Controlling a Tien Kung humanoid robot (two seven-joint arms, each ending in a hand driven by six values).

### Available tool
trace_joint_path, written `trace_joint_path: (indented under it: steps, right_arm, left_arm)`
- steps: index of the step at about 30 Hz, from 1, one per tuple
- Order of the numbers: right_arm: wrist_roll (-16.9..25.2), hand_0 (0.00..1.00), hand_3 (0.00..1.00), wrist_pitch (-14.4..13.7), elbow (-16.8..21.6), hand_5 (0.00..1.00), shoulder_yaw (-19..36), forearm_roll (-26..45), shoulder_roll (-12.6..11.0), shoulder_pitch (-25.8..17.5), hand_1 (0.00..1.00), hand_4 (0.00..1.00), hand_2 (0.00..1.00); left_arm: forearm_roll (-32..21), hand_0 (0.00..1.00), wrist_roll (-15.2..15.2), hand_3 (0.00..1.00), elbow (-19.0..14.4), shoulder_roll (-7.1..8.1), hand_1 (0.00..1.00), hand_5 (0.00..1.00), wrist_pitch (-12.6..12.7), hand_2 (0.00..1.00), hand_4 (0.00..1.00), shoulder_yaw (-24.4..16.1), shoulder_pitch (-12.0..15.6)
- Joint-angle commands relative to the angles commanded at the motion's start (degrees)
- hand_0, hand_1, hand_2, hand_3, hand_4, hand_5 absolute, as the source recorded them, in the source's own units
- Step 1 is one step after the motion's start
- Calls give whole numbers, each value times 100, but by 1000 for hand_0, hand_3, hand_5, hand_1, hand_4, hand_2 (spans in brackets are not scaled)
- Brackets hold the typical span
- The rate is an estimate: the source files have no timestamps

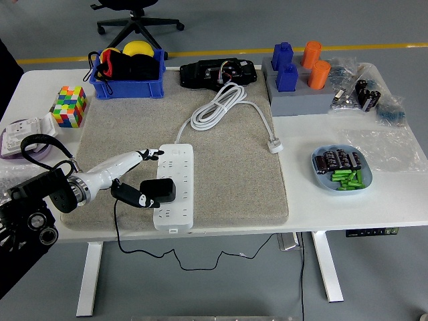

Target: Pull the plug out,throw it away,press the button

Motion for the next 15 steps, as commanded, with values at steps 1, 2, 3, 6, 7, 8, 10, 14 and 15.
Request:
trace_joint_path:
  steps: [1, 2, 3, 6, 7, 8, 10, 14, 15]
  right_arm:
    - [1, 701, 617, 0, 1, 487, -3, 1, 0, 0, 676, 712, 659]
    - [1, 701, 617, 0, 1, 487, -4, 1, 1, 0, 676, 712, 659]
    - [1, 701, 617, 0, 0, 487, -7, 0, 1, 3, 676, 712, 659]
    - [2, 701, 617, -2, 3, 489, -6, -1, 3, 7, 676, 712, 659]
    - [1, 701, 617, -2, 2, 489, -8, 2, 3, 6, 676, 712, 659]
    - [1, 701, 617, -2, -1, 489, -10, 3, 3, 6, 676, 712, 659]
    - [2, 701, 617, -5, -1, 489, -3, 0, 3, 6, 676, 712, 659]
    - [3, 701, 617, -6, 1, 488, 3, -1, 2, 8, 676, 712, 659]
    - [2, 701, 617, -4, 1, 488, -1, -1, 3, 8, 676, 712, 659]
  left_arm:
    - [26, 911, 1, 936, 7, -4, 941, 2, 4, 871, 998, 20, -1]
    - [37, 911, 2, 936, 10, -5, 941, 2, 5, 871, 998, 28, -1]
    - [46, 911, -10, 936, 17, -8, 941, 2, 25, 871, 998, 46, -2]
    - [89, 871, -106, 828, 40, -28, 788, 2, 184, 675, 998, 115, -18]
    - [96, 871, -140, 828, 53, -35, 788, 2, 238, 675, 998, 133, -27]
    - [116, 871, -182, 828, 71, -43, 788, 2, 308, 675, 998, 156, -40]
    - [141, 871, -235, 828, 102, -52, 788, 2, 391, 675, 998, 182, -58]
    - [91, 819, -309, 684, 149, -65, 660, 2, 510, 551, 932, 239, -74]
    - [65, 819, -326, 684, 160, -72, 660, 2, 541, 551, 932, 264, -75]
